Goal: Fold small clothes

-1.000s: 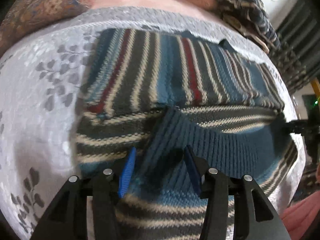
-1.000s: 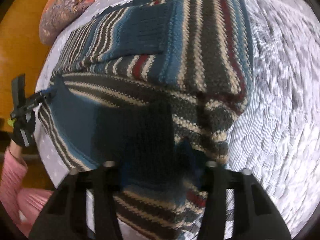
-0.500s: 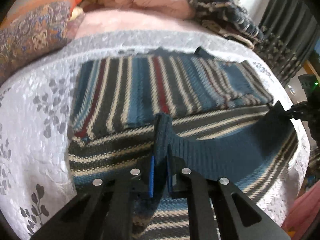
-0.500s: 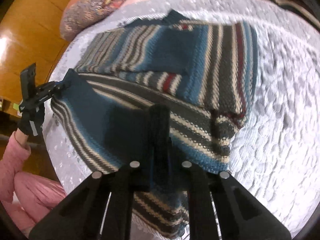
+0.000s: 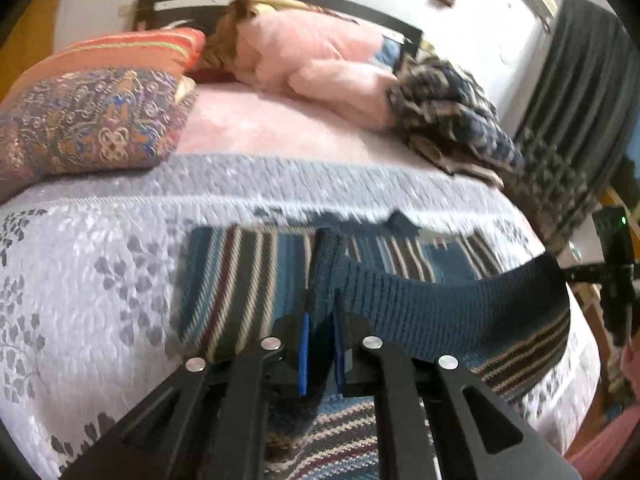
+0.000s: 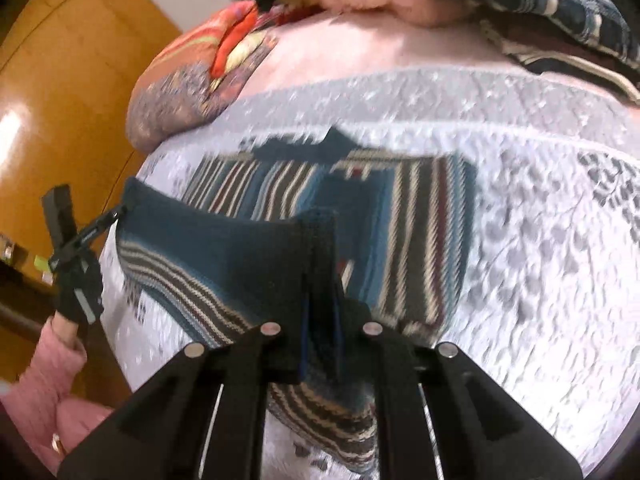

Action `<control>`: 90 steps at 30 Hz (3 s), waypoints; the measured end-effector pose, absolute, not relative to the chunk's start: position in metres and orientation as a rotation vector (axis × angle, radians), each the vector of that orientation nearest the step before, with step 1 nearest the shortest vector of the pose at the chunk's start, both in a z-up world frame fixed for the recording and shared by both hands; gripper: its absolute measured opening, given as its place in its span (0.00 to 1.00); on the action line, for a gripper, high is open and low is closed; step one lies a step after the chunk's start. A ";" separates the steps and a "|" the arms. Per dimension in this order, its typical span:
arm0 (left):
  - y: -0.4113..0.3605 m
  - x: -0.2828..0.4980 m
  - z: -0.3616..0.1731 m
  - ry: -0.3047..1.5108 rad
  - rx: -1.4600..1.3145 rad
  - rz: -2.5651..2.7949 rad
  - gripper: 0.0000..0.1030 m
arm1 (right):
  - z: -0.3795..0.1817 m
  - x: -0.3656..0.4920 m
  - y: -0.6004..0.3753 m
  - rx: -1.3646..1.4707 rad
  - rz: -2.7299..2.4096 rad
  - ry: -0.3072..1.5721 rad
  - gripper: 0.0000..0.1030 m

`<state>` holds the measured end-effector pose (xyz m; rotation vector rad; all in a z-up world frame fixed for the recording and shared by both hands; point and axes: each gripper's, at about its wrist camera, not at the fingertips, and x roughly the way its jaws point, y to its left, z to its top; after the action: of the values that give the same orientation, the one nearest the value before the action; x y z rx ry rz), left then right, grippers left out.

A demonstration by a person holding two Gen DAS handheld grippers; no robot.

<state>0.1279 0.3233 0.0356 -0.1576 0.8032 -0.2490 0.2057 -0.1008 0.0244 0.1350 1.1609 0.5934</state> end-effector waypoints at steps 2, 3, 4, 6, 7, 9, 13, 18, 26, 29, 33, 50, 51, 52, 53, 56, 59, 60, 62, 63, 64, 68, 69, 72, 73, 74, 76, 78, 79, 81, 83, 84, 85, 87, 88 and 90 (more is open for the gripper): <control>0.324 0.139 0.040 0.784 -0.168 -0.237 0.09 | 0.030 0.219 -0.100 0.136 0.578 1.144 0.08; 0.325 0.146 0.042 0.773 -0.169 -0.229 0.09 | 0.034 0.229 -0.099 0.133 0.565 1.130 0.08; 0.325 0.151 0.044 0.766 -0.169 -0.224 0.09 | 0.035 0.238 -0.097 0.130 0.550 1.124 0.08; 0.326 0.170 0.047 0.750 -0.172 -0.205 0.09 | 0.036 0.255 -0.094 0.143 0.518 1.116 0.08; 0.328 0.177 0.047 0.744 -0.180 -0.196 0.09 | 0.035 0.268 -0.093 0.154 0.502 1.113 0.08; 0.332 0.195 0.045 0.736 -0.202 -0.180 0.09 | 0.033 0.288 -0.089 0.159 0.476 1.108 0.08; 0.335 0.231 0.028 0.764 -0.198 -0.145 0.09 | 0.015 0.323 -0.079 0.141 0.425 1.137 0.08; 0.328 0.266 -0.017 0.860 -0.178 -0.112 0.09 | -0.020 0.347 -0.066 0.075 0.359 1.204 0.08; 0.326 0.285 -0.066 0.956 -0.140 -0.056 0.10 | -0.069 0.363 -0.064 0.058 0.287 1.280 0.08; 0.324 0.287 -0.073 0.969 -0.118 -0.047 0.11 | -0.085 0.365 -0.063 0.057 0.269 1.304 0.09; 0.326 0.288 -0.078 0.973 -0.134 -0.031 0.14 | -0.090 0.366 -0.066 0.096 0.255 1.315 0.10; 0.279 0.186 -0.015 0.999 -0.163 -0.024 0.51 | -0.027 0.241 -0.122 0.158 0.319 1.310 0.39; 0.274 0.180 -0.016 1.002 -0.167 -0.030 0.52 | -0.030 0.233 -0.125 0.165 0.322 1.319 0.41; 0.269 0.176 -0.018 1.008 -0.164 -0.035 0.52 | -0.032 0.229 -0.125 0.167 0.320 1.325 0.44; 0.264 0.170 -0.021 1.019 -0.154 -0.035 0.52 | -0.035 0.223 -0.127 0.171 0.316 1.331 0.46; 0.254 0.160 -0.026 1.026 -0.130 -0.033 0.52 | -0.045 0.211 -0.128 0.173 0.329 1.347 0.46; 0.244 0.151 -0.026 1.004 -0.084 -0.023 0.52 | -0.057 0.204 -0.128 0.182 0.341 1.366 0.18; 0.241 0.149 -0.026 0.998 -0.070 -0.022 0.52 | -0.061 0.204 -0.127 0.189 0.341 1.379 0.15; 0.237 0.146 -0.027 0.988 -0.052 -0.022 0.52 | -0.064 0.204 -0.129 0.196 0.339 1.382 0.13; 0.236 0.145 -0.027 0.986 -0.049 -0.023 0.52 | -0.064 0.203 -0.129 0.201 0.344 1.379 0.12; 0.235 0.144 -0.027 0.981 -0.041 -0.020 0.52 | -0.062 0.203 -0.130 0.206 0.350 1.376 0.12; 0.229 0.140 -0.026 0.953 -0.003 -0.022 0.52 | -0.055 0.199 -0.133 0.217 0.381 1.360 0.11; 0.228 0.138 -0.025 0.946 0.003 -0.024 0.52 | -0.055 0.198 -0.134 0.218 0.384 1.360 0.11; 0.225 0.136 -0.025 0.933 0.021 -0.029 0.52 | -0.060 0.198 -0.136 0.211 0.375 1.370 0.11; 0.224 0.136 -0.025 0.931 0.023 -0.031 0.52 | -0.064 0.198 -0.137 0.210 0.369 1.378 0.11; 0.224 0.136 -0.026 0.933 0.024 -0.034 0.52 | -0.068 0.198 -0.137 0.211 0.362 1.388 0.11; 0.223 0.137 -0.027 0.936 0.024 -0.037 0.52 | -0.076 0.199 -0.137 0.213 0.352 1.401 0.11; 0.223 0.137 -0.029 0.937 0.026 -0.038 0.52 | -0.081 0.199 -0.138 0.220 0.349 1.408 0.11; 0.223 0.137 -0.030 0.939 0.028 -0.039 0.52 | -0.082 0.199 -0.138 0.222 0.348 1.409 0.11; 0.223 0.137 -0.032 0.942 0.029 -0.036 0.52 | -0.085 0.200 -0.138 0.221 0.346 1.412 0.11; 0.224 0.138 -0.036 0.951 0.025 -0.034 0.52 | -0.088 0.200 -0.138 0.223 0.344 1.414 0.12; 0.224 0.139 -0.037 0.953 0.026 -0.032 0.52 | -0.089 0.200 -0.138 0.225 0.344 1.414 0.12; 0.224 0.139 -0.038 0.954 0.027 -0.031 0.52 | -0.090 0.200 -0.138 0.225 0.344 1.414 0.12; 0.225 0.140 -0.043 0.960 0.032 -0.027 0.52 | -0.093 0.200 -0.138 0.227 0.344 1.414 0.12; 0.226 0.141 -0.045 0.964 0.033 -0.025 0.52 | -0.094 0.200 -0.139 0.229 0.344 1.414 0.12; 0.228 0.143 -0.051 0.979 0.029 -0.017 0.52 | -0.095 0.199 -0.138 0.231 0.343 1.413 0.12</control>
<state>0.1434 0.2278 -0.0510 0.0290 0.9789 -0.0172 0.1986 -0.1383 -0.0948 0.2311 1.4129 0.3435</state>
